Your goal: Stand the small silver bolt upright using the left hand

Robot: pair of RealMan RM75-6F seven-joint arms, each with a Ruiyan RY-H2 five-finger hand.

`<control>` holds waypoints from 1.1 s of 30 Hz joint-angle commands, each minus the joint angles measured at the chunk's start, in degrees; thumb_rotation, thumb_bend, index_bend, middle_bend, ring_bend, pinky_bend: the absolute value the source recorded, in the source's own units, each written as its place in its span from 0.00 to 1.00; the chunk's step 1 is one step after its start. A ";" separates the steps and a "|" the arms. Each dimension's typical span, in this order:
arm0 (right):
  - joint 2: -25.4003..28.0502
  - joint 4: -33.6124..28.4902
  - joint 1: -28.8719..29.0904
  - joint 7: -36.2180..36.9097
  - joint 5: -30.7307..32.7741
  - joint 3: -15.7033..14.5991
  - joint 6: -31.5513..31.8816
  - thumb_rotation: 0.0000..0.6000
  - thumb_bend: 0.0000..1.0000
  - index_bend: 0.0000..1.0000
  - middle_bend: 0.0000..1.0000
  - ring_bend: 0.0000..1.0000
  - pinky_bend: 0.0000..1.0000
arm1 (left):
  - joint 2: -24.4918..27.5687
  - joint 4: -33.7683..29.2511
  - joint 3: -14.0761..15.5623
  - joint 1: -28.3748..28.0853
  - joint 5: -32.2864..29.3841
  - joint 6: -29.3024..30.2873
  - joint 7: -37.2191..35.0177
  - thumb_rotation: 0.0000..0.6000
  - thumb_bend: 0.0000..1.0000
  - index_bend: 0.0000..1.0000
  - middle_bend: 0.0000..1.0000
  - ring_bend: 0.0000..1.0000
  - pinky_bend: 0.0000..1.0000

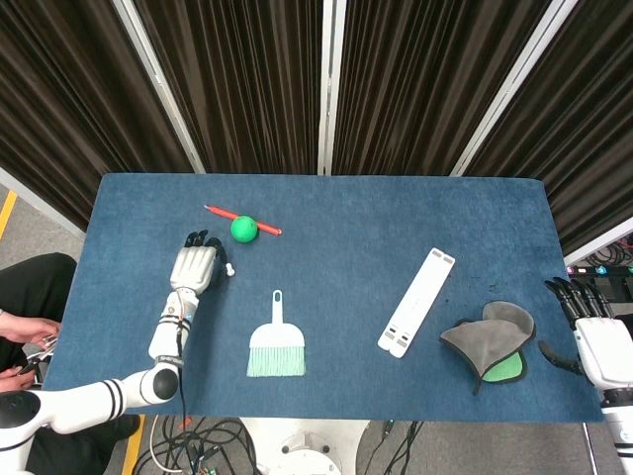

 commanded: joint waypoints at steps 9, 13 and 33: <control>0.10 0.10 -0.02 0.26 -0.25 0.07 0.22 1.00 0.17 0.08 0.09 0.00 0.00 | 1.36 -2.20 0.42 0.57 0.77 1.35 -0.36 1.00 0.45 0.34 0.19 0.03 0.00; 0.47 0.14 0.13 0.49 -0.70 0.10 0.30 1.00 0.17 0.08 0.09 0.00 0.00 | 5.61 -7.23 0.51 3.51 5.11 5.79 -3.85 1.00 0.39 0.29 0.19 0.03 0.00; 0.51 -0.02 -0.33 1.54 -2.90 -0.74 1.55 1.00 0.16 0.08 0.09 0.00 0.00 | 32.28 -23.51 14.48 31.23 29.76 32.21 -23.90 1.00 0.14 0.32 0.19 0.03 0.00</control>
